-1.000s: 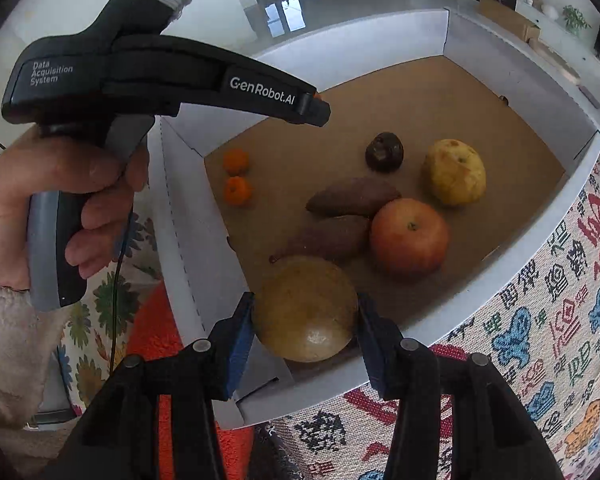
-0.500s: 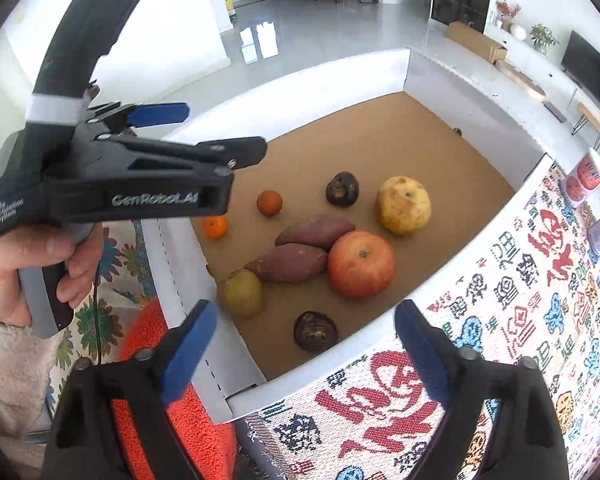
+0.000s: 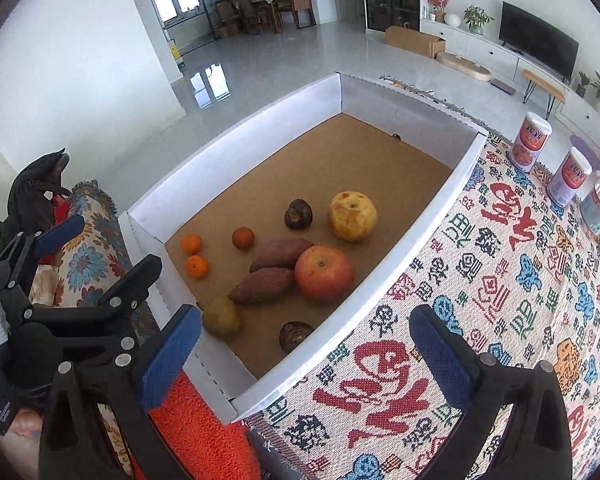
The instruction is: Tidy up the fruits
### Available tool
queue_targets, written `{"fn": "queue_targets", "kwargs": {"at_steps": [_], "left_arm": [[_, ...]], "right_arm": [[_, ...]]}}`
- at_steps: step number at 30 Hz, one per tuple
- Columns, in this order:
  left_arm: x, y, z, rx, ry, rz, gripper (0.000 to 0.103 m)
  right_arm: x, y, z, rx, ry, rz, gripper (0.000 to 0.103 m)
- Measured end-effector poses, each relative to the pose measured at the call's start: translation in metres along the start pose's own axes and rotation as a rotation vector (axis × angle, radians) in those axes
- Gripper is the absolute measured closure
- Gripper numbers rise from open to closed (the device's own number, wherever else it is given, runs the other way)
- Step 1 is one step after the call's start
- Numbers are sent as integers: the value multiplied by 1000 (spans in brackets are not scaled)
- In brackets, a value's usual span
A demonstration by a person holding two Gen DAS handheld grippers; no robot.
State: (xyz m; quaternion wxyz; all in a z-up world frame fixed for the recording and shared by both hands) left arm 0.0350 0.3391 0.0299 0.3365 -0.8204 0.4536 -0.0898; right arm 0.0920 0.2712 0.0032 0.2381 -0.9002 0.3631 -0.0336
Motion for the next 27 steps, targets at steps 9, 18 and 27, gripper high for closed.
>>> {"fn": "queue_targets", "kwargs": {"at_steps": [9,18,27], "left_arm": [[-13,13,6,-123,116,-94,2],[-20,13,11,-144,105,-121,2],[-24,15,20,-175,116,-131,2]], "right_arm": [[-9,-4,4,-31,35,-34,0],[-12,-11,8,-42,95,-88,0],[-14,-14,15,-59,131,-112,0]]}}
Point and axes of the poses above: each gripper's, at about its wrist camera, not at the fingertips, and z roughly the way its jaws point, x to its right, y to its underside, the point moved 9 cm from there along z, roughly the way its jaws point, and after that the axes turned 3 degrees about -x, right-handed, at the moved point
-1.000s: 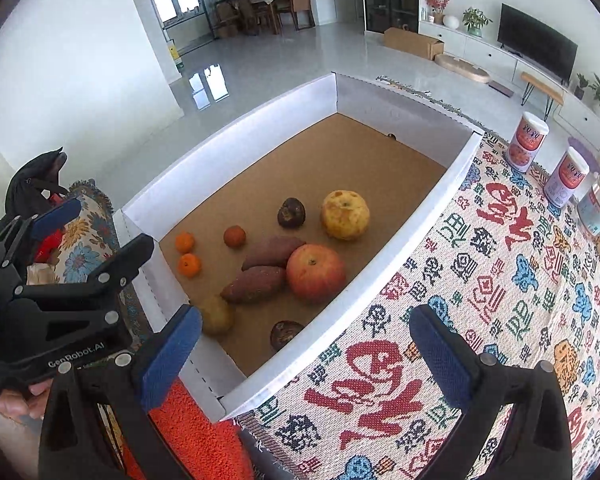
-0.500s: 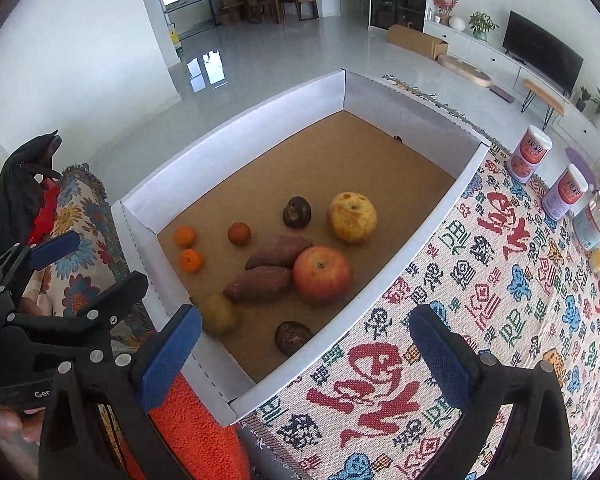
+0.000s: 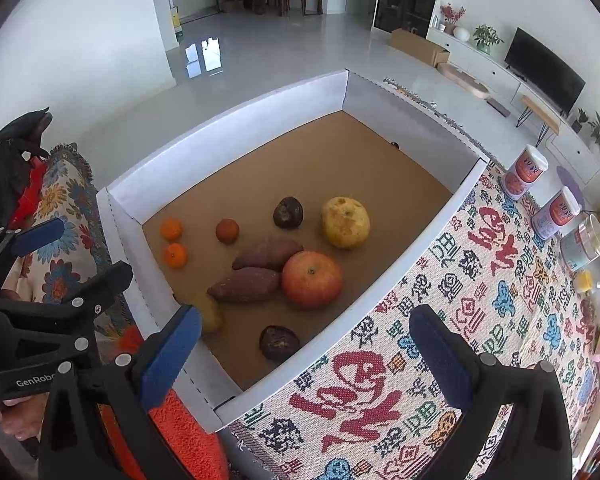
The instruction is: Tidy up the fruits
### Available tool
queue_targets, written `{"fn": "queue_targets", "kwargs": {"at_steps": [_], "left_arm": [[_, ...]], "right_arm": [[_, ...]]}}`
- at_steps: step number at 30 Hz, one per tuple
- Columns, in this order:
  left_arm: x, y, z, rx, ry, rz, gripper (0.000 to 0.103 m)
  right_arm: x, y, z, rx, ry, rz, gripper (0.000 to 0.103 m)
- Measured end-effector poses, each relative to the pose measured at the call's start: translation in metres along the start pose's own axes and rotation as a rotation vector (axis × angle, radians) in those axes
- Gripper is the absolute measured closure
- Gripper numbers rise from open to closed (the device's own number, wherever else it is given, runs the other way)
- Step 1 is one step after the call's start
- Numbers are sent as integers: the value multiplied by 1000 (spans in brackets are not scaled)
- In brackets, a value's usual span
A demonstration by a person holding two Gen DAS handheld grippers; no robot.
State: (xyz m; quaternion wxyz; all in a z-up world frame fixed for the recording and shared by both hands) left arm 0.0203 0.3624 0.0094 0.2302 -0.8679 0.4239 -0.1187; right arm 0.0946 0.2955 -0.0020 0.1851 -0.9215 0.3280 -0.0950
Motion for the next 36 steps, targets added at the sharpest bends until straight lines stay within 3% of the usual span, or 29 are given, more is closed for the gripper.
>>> {"fn": "queue_targets", "kwargs": {"at_steps": [36], "left_arm": [[-10,-6,-5,11,-8,-14,2]], "right_arm": [[-3,-9,-2,5,-8,8,0]]}}
Point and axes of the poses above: each gripper's, at about its wrist camera, not at the fingertips, and z roughly the way its jaws point, x to its right, y to its underside, the point moved 9 cm from there along z, roughly the way its jaws point, and after that the axes turned 3 degrees about -x, right-handed, at the moved point
